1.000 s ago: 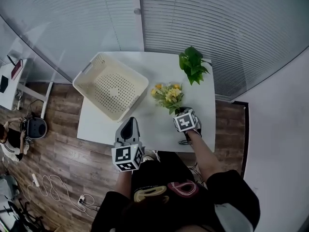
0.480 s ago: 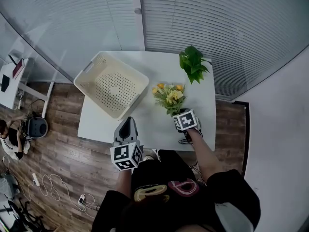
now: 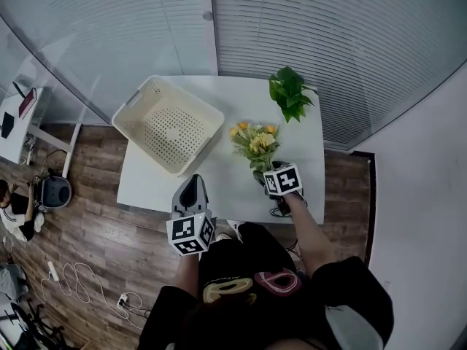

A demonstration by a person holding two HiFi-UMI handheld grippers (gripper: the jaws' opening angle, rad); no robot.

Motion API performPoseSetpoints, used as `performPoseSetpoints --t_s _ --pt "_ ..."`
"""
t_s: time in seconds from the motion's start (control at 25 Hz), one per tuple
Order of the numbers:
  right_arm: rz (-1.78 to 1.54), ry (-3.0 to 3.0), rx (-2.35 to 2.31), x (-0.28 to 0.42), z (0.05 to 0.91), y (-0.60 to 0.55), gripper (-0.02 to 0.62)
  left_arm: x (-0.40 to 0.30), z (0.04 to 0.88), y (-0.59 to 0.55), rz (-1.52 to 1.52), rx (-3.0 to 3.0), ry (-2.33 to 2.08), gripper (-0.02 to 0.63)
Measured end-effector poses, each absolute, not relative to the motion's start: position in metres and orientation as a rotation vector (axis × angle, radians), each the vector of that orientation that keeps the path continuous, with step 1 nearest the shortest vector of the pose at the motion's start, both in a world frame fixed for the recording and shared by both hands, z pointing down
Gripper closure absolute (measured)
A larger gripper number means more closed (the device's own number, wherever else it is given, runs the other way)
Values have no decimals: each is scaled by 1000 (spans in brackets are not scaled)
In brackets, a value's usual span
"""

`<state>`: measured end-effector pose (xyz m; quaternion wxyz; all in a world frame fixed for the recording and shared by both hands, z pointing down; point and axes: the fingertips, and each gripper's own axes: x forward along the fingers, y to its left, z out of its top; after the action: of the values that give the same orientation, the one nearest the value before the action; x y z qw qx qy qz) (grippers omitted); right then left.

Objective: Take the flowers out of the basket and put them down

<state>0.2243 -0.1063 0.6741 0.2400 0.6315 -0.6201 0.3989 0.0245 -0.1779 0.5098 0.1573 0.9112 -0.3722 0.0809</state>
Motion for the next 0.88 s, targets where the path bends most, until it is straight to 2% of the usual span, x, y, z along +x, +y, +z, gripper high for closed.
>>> performPoseSetpoints --t_s 0.28,0.52,0.88 --pt "1007 -1793 1802 213 628 -103 276 25 505 -167 213 2625 -1029 589" --pt "758 -1853 1835 201 578 -99 276 32 494 -158 192 2675 -986 589" --pt "602 -1997 1940 174 517 -82 276 42 469 -147 111 2739 -916 589"
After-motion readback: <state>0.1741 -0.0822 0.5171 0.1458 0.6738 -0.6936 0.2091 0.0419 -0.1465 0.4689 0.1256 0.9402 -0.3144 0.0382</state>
